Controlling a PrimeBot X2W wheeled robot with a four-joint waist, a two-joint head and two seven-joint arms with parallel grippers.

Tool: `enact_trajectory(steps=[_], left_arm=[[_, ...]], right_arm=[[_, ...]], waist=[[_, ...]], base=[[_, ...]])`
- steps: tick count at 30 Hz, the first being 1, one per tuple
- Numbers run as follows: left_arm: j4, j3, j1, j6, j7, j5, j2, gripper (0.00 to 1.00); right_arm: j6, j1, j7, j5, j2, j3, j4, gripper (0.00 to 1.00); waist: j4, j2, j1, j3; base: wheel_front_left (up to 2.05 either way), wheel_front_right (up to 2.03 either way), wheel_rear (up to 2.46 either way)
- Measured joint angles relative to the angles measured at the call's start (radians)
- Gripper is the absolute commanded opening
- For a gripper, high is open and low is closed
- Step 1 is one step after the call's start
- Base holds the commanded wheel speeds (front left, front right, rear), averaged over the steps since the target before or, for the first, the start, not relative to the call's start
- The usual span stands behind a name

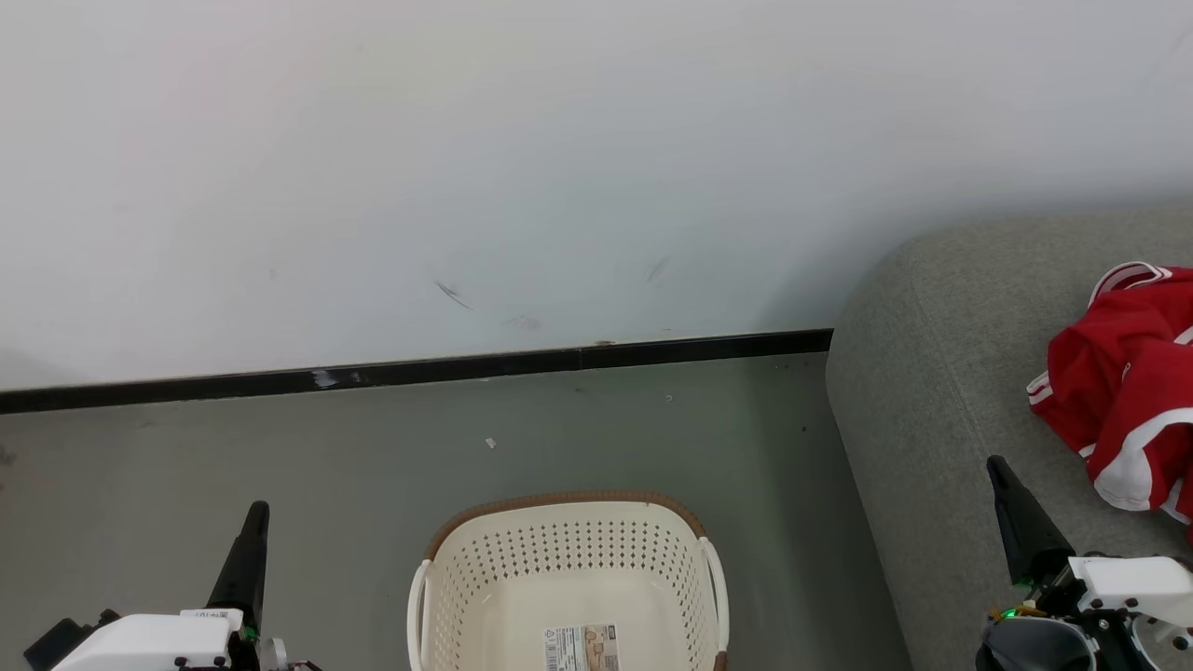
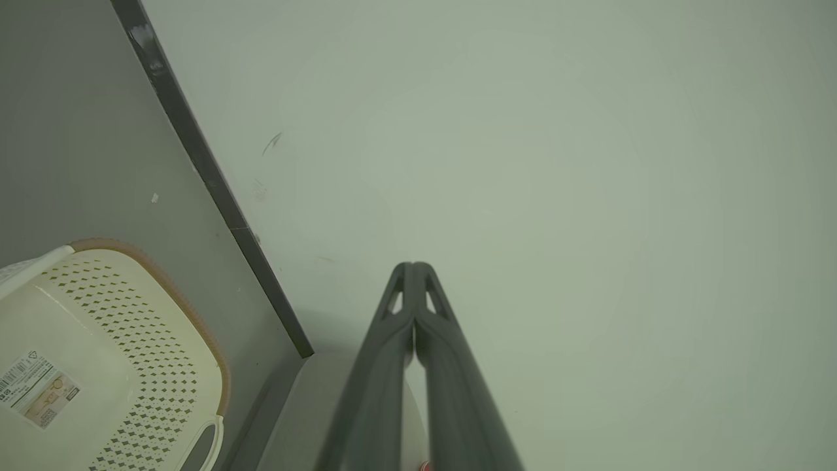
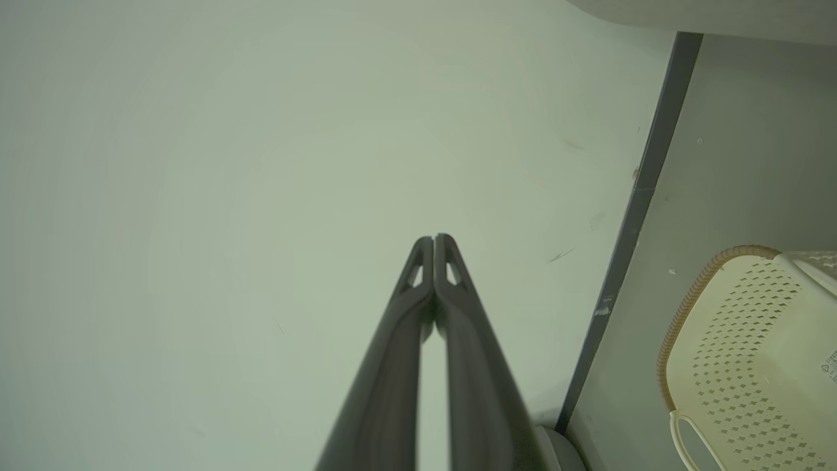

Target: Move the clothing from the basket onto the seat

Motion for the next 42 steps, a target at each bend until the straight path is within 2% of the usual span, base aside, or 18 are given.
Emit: enact_trajectory(steps=[42], left_arm=[[0.01, 0.001, 0.0, -0.008, 0.0, 0.0, 0.0, 0.0]], right_arm=[[0.0, 0.0, 0.0, 0.0, -0.001, 0.0, 0.001, 0.0]], waist=[[0.0, 0.0, -0.0001, 0.0]], base=[[0.0, 0.0, 0.0]])
